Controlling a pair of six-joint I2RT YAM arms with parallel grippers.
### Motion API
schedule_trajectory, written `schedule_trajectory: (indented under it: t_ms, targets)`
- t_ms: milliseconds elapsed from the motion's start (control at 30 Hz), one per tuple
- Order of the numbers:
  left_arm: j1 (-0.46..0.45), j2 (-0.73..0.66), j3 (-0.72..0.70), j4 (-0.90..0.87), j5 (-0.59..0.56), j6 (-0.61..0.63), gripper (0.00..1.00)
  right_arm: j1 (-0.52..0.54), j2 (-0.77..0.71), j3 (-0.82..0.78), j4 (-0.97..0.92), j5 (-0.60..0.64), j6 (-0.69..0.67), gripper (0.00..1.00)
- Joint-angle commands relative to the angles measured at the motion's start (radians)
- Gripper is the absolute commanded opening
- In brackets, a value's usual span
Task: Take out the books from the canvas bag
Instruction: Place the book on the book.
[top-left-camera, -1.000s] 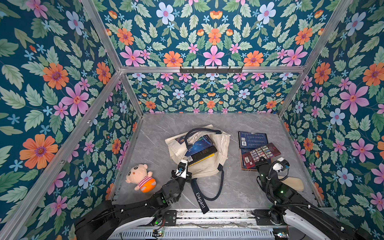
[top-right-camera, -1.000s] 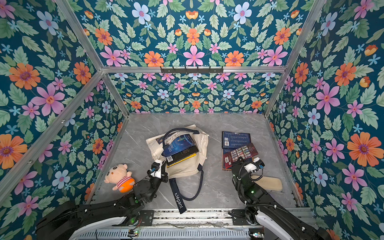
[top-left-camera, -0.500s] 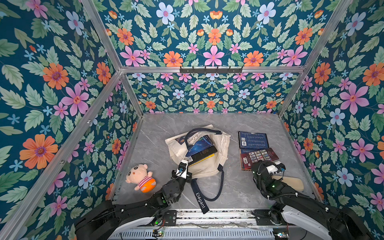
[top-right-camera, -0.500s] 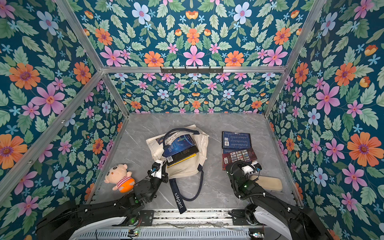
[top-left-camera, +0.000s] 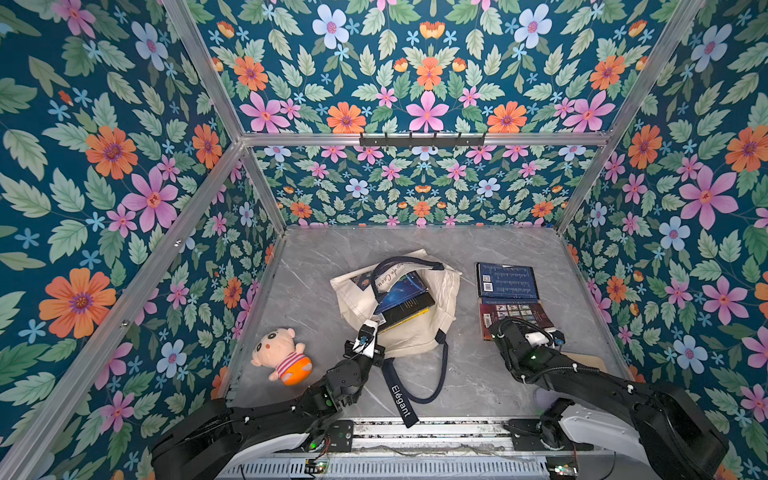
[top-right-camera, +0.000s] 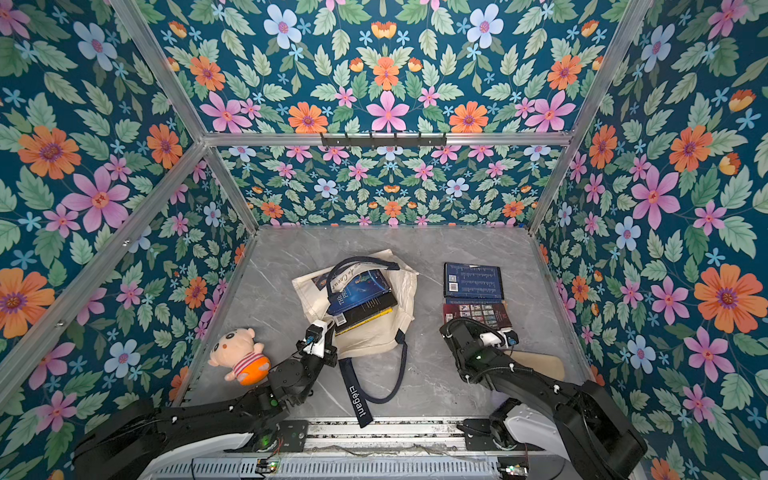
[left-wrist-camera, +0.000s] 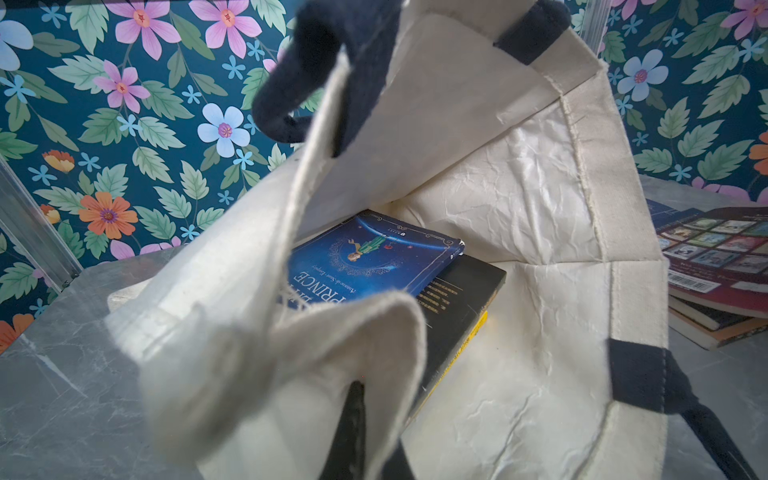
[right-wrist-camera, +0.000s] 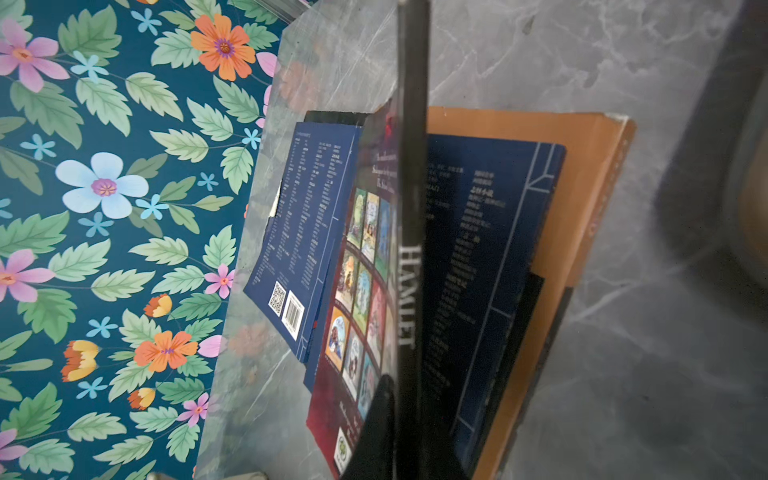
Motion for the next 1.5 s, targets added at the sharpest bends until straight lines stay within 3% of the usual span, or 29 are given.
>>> schedule_trajectory:
  t_ms: [0,167,600,1000,1133,1233,1467]
  targets:
    - [0.001,0.003,0.001,0.042,0.001,-0.01,0.0,0.001,0.031,0.014,-0.014,-0.018,0.068,0.12]
    - [0.002,0.001,0.001,0.038,0.001,-0.009,0.0,0.001,0.066,0.037,-0.049,-0.031,0.112,0.16]
    - [0.002,0.003,0.006,0.034,0.009,-0.01,0.0,0.001,0.081,0.052,-0.104,-0.05,0.177,0.42]
    - [0.002,-0.002,0.004,0.03,0.014,-0.01,0.0,-0.046,0.08,0.042,-0.056,-0.09,0.136,0.46]
    - [0.001,-0.002,0.006,0.03,0.017,-0.009,0.0,-0.049,0.006,-0.001,-0.038,-0.125,0.127,0.61]
    - [0.001,0.001,0.007,0.032,0.024,-0.008,0.0,-0.051,-0.031,0.0,-0.049,-0.121,0.072,0.99]
    - [0.0,-0.002,0.001,0.051,0.066,-0.005,0.0,-0.05,-0.125,0.017,0.023,-0.152,-0.204,0.99]
